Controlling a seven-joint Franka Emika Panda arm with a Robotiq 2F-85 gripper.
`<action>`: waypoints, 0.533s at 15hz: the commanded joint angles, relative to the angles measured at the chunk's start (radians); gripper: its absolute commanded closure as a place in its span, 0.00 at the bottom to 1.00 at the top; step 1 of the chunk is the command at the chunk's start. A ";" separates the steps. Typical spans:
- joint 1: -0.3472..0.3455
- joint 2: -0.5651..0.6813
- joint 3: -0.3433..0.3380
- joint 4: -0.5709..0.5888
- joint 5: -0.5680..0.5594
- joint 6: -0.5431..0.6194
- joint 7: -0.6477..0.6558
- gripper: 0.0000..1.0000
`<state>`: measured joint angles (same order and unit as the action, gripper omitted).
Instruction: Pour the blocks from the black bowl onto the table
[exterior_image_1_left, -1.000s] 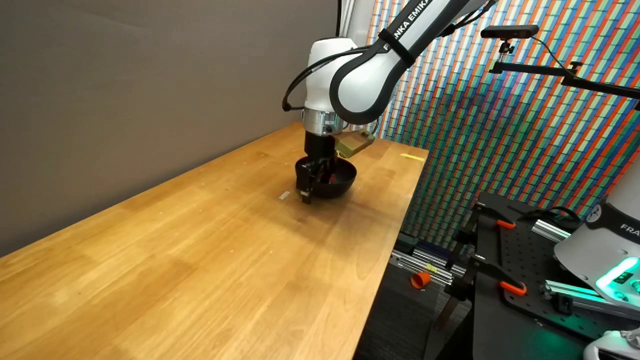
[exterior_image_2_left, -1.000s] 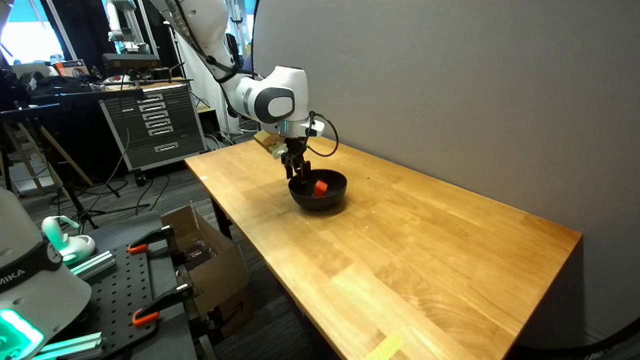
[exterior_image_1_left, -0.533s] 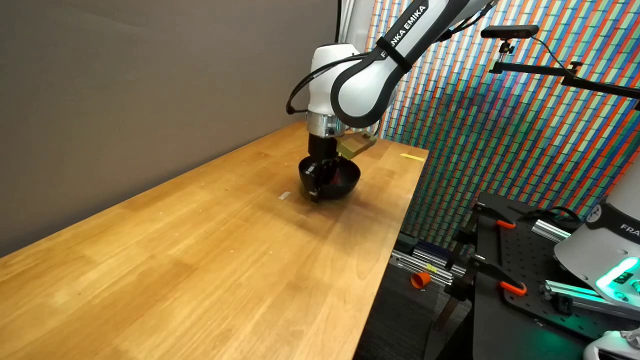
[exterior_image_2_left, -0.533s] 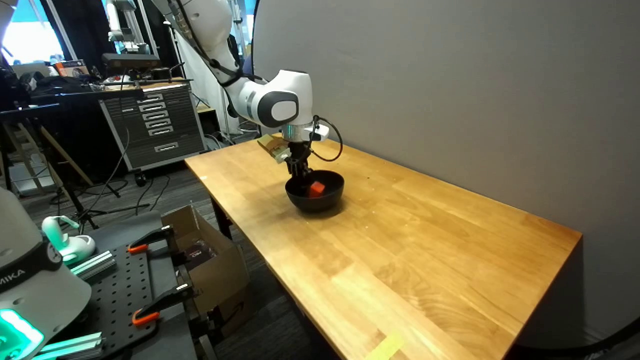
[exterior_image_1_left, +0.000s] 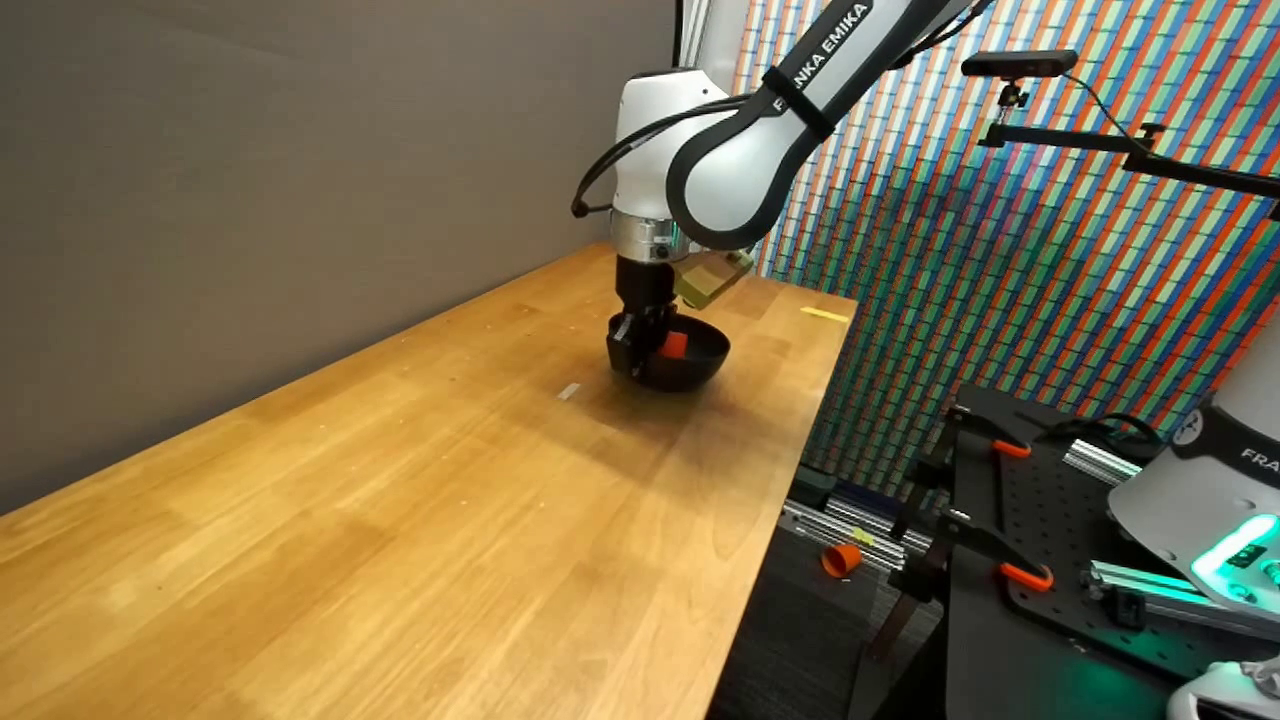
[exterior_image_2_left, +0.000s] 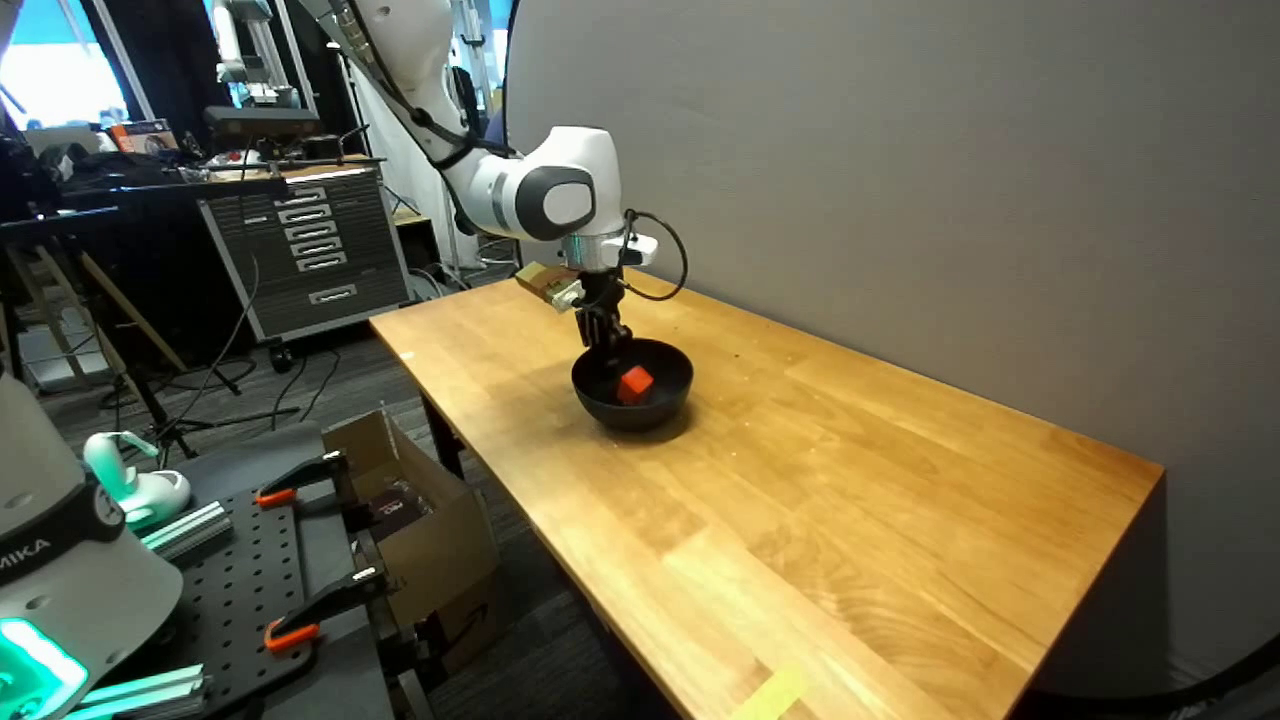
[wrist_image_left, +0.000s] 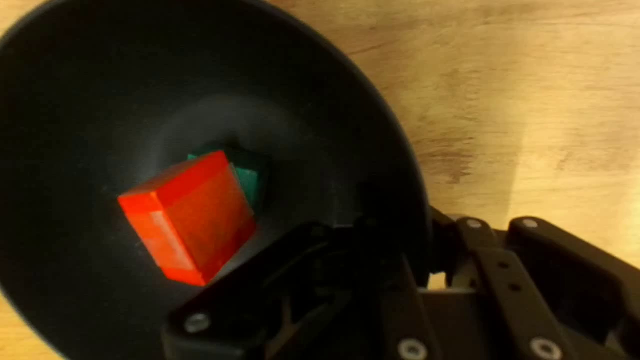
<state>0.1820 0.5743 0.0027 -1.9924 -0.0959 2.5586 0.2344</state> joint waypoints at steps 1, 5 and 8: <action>0.123 -0.041 -0.137 -0.009 -0.172 -0.083 0.144 0.98; 0.219 -0.057 -0.233 0.000 -0.406 -0.209 0.309 0.98; 0.260 -0.058 -0.254 0.010 -0.577 -0.319 0.421 0.97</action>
<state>0.3917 0.5399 -0.2202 -1.9898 -0.5365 2.3409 0.5540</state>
